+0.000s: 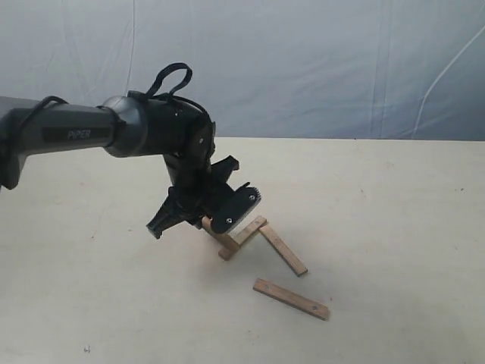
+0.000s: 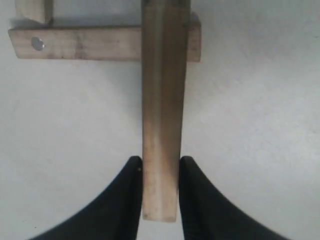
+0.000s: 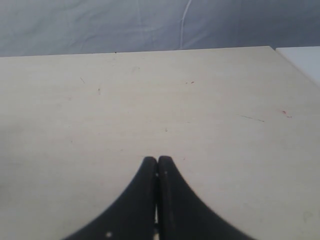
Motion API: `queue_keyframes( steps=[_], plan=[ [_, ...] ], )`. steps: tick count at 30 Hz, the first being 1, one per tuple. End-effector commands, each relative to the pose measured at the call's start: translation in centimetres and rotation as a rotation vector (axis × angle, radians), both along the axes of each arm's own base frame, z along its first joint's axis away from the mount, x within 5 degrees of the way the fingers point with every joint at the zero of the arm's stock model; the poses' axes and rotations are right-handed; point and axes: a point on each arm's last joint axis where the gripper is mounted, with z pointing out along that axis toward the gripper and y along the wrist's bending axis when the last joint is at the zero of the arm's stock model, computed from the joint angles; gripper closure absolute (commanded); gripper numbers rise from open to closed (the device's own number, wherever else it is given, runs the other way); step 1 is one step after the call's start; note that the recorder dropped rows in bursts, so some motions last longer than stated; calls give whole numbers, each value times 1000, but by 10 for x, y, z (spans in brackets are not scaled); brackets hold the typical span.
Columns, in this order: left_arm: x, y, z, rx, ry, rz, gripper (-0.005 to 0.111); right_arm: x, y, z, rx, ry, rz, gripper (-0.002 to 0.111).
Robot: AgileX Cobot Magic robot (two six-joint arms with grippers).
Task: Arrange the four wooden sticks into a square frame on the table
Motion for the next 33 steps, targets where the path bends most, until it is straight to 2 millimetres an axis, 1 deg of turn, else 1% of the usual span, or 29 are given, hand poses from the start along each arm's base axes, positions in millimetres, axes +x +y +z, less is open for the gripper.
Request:
queue_keyframes(
  steps=[1,2,5,7,8,9,10,13,14,15,16,17,18,19,20,21,22,23,25,26,27,28,31,32,33],
  plan=[
    [6,2,-12,15,17,9,107,0,0,1,-5,-8,5,109],
    [8,4,-16,24,21,10,107,0,0,1,-5,-8,5,109],
    [10,6,-19,20,24,27,107,0,0,1,-5,-7,5,109],
    [9,6,-11,-4,21,93,107,0,0,1,-5,-7,5,109],
    [7,7,1,-34,17,159,107,0,0,1,-5,-7,5,109],
    [4,7,16,-102,27,292,107,0,0,1,-5,-7,5,109],
    [2,8,22,-137,31,364,107,0,0,1,-5,-7,5,109],
    [0,10,42,-263,23,651,107,0,0,1,-5,-7,5,109],
    [-1,12,51,-353,36,858,107,0,0,1,-5,-7,5,109],
    [-1,13,54,-393,45,959,107,0,0,1,-5,-7,5,109],
    [-3,15,58,-444,67,1149,107,0,0,1,-5,-7,5,109],
    [-4,17,59,-456,73,1232,107,0,0,1,-5,-7,5,109],
    [-6,21,58,-466,77,1446,107,0,0,1,-5,-7,5,109],
    [-7,23,57,-472,74,1545,107,0,0,1,-5,-7,5,109],
    [-9,27,56,-468,59,1686,107,0,0,1,-5,-10,5,109],
    [-9,28,56,-469,55,1726,107,0,0,1,-5,-10,5,109],
    [-10,28,56,-497,58,1832,107,0,0,1,-5,-10,5,109],
    [-10,27,56,-523,70,1883,107,0,0,1,-5,-10,5,109],
    [-9,17,54,-637,182,2035,107,0,0,1,-5,-10,5,109],
    [-9,14,50,-657,217,2064,107,0,0,1,-5,-10,5,109],
    [-8,6,42,-684,268,2088,107,0,0,1,-5,-10,5,109],
    [-7,3,39,-697,274,2087,107,0,0,1,-5,-10,5,109],
    [-6,-3,21,-682,269,2115,107,0,0,1,-5,-8,5,109],
    [-4,-4,9,-657,263,2132,107,0,0,1,-5,-8,5,109],
    [-4,-3,4,-644,252,2134,107,0,0,1,-5,-8,5,109]
  ],
)
